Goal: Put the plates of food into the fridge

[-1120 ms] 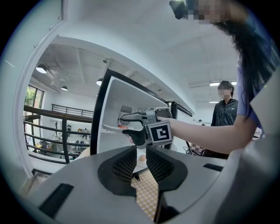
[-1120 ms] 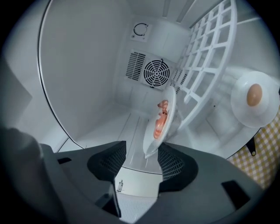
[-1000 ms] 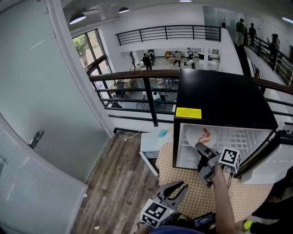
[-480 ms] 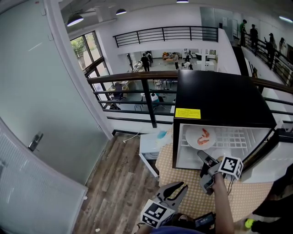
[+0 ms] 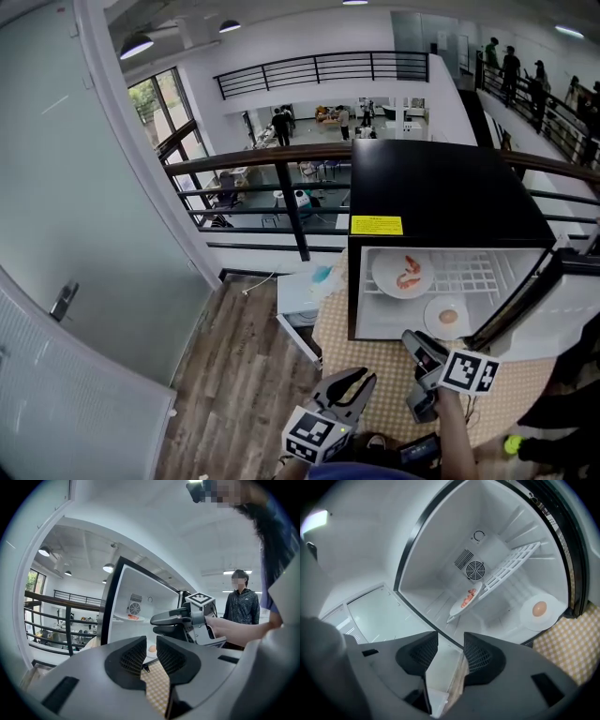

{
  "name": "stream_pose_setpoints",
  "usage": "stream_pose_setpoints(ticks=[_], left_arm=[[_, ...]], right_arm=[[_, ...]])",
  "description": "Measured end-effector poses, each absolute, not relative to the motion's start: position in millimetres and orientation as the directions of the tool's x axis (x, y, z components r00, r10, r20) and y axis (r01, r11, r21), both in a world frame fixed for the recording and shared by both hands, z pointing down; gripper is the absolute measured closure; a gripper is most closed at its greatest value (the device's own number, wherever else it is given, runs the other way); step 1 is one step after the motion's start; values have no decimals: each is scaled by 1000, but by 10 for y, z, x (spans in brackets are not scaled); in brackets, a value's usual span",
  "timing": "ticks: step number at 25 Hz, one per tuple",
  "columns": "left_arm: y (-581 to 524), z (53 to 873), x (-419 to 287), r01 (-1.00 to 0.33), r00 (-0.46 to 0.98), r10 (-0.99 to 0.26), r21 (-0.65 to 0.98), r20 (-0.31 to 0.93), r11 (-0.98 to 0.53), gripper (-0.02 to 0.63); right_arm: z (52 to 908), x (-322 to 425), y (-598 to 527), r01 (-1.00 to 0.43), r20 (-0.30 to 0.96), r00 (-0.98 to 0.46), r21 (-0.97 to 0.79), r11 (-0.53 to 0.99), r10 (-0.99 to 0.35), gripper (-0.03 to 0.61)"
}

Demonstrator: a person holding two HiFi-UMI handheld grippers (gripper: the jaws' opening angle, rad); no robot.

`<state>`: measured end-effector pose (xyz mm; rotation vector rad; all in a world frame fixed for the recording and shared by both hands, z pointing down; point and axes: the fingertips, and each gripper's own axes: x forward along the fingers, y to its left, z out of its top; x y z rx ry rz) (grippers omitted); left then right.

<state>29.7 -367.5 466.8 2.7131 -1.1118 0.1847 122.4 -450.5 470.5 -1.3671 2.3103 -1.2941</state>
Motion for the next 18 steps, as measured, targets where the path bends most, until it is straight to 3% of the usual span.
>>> stream_pose_setpoints(ticks=[18], left_arm=[[-3197, 4765, -106, -630, 775, -598, 176, 205, -756, 545]], right_arm=[[4934, 594, -3305, -718, 292, -523, -656, 231, -801, 479]])
